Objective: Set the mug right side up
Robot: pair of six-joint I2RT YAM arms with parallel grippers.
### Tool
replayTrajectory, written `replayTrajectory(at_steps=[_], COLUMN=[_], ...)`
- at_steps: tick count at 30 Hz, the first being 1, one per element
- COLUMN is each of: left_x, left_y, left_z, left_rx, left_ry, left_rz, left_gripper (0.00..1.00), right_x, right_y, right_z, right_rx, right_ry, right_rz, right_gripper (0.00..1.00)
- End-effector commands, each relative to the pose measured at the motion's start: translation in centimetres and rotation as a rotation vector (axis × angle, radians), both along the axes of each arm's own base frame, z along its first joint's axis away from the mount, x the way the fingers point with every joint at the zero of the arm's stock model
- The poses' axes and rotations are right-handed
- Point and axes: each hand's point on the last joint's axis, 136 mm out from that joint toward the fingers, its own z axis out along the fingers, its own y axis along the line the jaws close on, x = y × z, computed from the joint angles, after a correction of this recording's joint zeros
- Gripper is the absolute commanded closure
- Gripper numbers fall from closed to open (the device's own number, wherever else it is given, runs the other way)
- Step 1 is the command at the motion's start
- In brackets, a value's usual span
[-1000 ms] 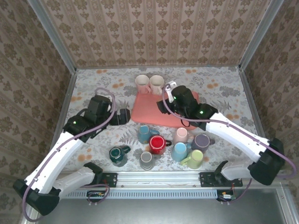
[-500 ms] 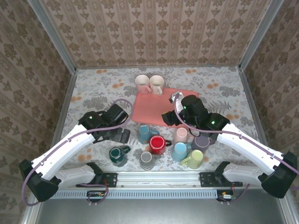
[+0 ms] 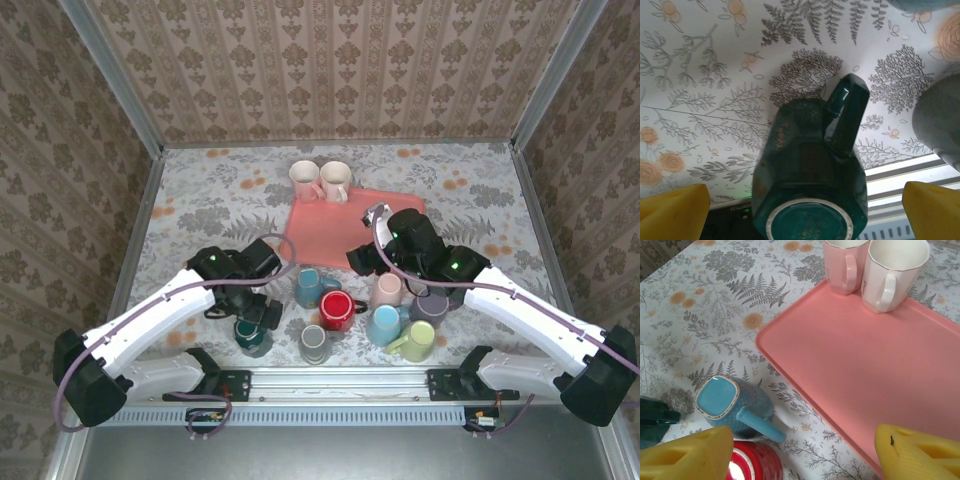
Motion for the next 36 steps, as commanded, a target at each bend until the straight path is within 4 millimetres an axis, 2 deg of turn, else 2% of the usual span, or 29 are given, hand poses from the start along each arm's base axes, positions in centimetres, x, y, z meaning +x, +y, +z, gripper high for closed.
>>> replayTrajectory(at_steps=[1, 7, 16, 20, 33, 36], left_x=[-1.8, -3.6, -3.4, -3.7, -3.3, -3.2], left_y=[-0.3, 0.5, 1.8, 1.5, 1.1, 0.8], left_z=[-0.4, -2.4, -4.0, -4.7, -5.4, -5.4], left_rx=[-0.023, 0.108, 0.324, 0.355, 0.351, 0.312], left_ry=[0.052, 0.115, 0.089, 0.096, 0.093, 0.092], left_rz=[0.009, -0.005, 0.001, -0.031, -0.042, -0.028], left_gripper=[0.0, 0.0, 0.0, 0.01, 0.32, 0.35], right_x=[-0.5, -0.6, -0.9, -1.0, -1.0, -1.0], right_y=[0.3, 0.6, 0.8, 1.0, 0.9, 1.0], right_z=[-0.5, -0.9, -1.1, -1.3, -1.2, -1.2], right_rx=[0.02, 0.03, 0.035, 0.031, 0.026, 0.028], right_ry=[0.022, 0.04, 0.065, 0.071, 0.07, 0.075], right_rz=[0.009, 0.012, 0.027, 0.037, 0.039, 0.044], right_gripper=[0.24, 0.24, 0.24, 0.24, 0.25, 0.25])
